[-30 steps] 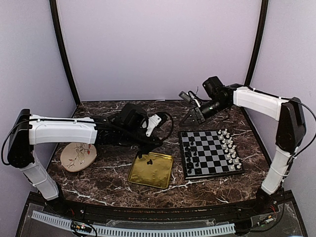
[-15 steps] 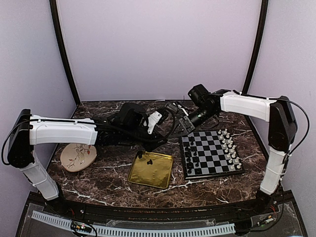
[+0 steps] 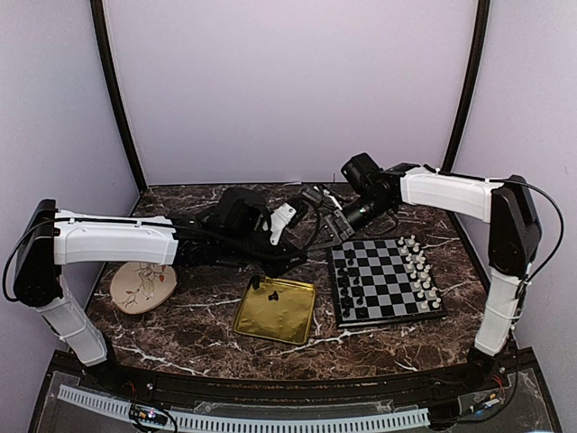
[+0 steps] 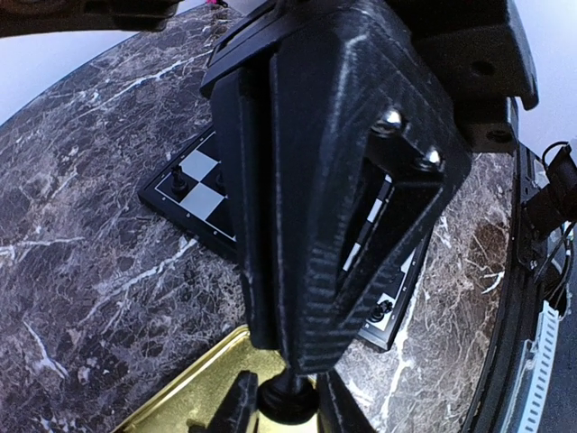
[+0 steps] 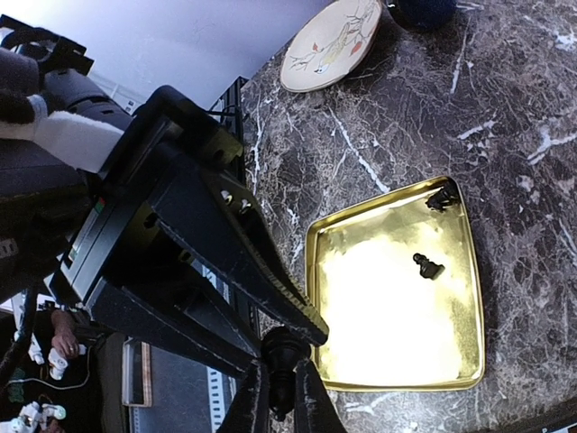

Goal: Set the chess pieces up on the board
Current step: Pass from the left arm to the right, then place the bishop on f8, then pick up the pawn from the storage box, then pass from the right arm to the left

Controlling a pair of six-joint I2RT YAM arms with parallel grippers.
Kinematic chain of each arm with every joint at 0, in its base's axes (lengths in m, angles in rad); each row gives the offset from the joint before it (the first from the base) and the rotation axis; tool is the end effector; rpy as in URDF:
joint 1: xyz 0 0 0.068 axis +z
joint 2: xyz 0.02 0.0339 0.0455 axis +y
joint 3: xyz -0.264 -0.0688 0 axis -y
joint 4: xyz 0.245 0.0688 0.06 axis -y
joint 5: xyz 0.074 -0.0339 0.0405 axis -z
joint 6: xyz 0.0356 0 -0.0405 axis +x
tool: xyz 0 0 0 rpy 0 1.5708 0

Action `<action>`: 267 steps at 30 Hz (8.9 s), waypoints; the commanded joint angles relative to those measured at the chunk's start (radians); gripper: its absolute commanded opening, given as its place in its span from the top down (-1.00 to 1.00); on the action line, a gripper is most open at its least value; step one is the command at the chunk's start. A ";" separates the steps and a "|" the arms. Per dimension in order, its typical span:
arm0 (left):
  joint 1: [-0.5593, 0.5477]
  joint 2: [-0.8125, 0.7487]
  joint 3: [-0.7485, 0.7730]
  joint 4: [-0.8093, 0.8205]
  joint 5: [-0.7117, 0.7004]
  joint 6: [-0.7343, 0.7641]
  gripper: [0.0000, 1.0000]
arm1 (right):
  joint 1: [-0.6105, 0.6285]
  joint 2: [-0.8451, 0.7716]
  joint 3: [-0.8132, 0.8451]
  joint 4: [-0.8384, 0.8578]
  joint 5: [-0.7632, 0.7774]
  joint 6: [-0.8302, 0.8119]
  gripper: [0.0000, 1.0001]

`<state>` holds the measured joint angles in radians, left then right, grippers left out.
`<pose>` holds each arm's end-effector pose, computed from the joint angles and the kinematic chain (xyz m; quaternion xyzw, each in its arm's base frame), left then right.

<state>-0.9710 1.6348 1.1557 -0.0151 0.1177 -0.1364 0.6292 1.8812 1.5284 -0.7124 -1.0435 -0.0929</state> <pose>0.2100 -0.3146 0.2654 0.3749 0.7713 -0.3121 0.4088 0.3019 0.2578 0.2561 -0.4131 0.7412 0.5228 0.0812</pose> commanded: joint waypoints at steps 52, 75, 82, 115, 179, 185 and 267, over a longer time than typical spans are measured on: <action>0.124 -0.106 -0.010 -0.236 -0.167 0.162 -0.02 | -0.061 0.098 0.133 -0.145 0.823 -0.371 0.92; 0.124 -0.093 0.000 -0.256 -0.155 0.166 -0.01 | -0.019 0.202 0.159 -0.206 0.853 -0.382 0.90; 0.124 -0.089 0.002 -0.259 -0.153 0.168 -0.02 | -0.017 0.223 0.163 -0.209 0.856 -0.378 0.87; 0.124 0.065 0.037 -0.346 -0.036 0.177 0.09 | -0.058 -0.055 0.124 -0.190 0.804 -0.363 0.48; 0.503 -0.362 -0.157 -0.213 0.079 -0.015 -0.14 | 0.343 0.428 0.315 -0.081 0.789 -0.681 0.51; 0.503 -0.354 -0.156 -0.212 0.091 -0.018 -0.14 | 0.343 0.436 0.320 -0.083 0.792 -0.672 0.63; 0.210 0.237 -0.041 0.716 0.567 -0.846 0.59 | 0.012 -0.204 -0.132 0.137 0.447 -0.340 0.75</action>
<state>-0.7532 1.8687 1.0809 0.6651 0.6659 -0.9779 0.6468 1.7065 1.4055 -0.5804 -0.5804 -0.4320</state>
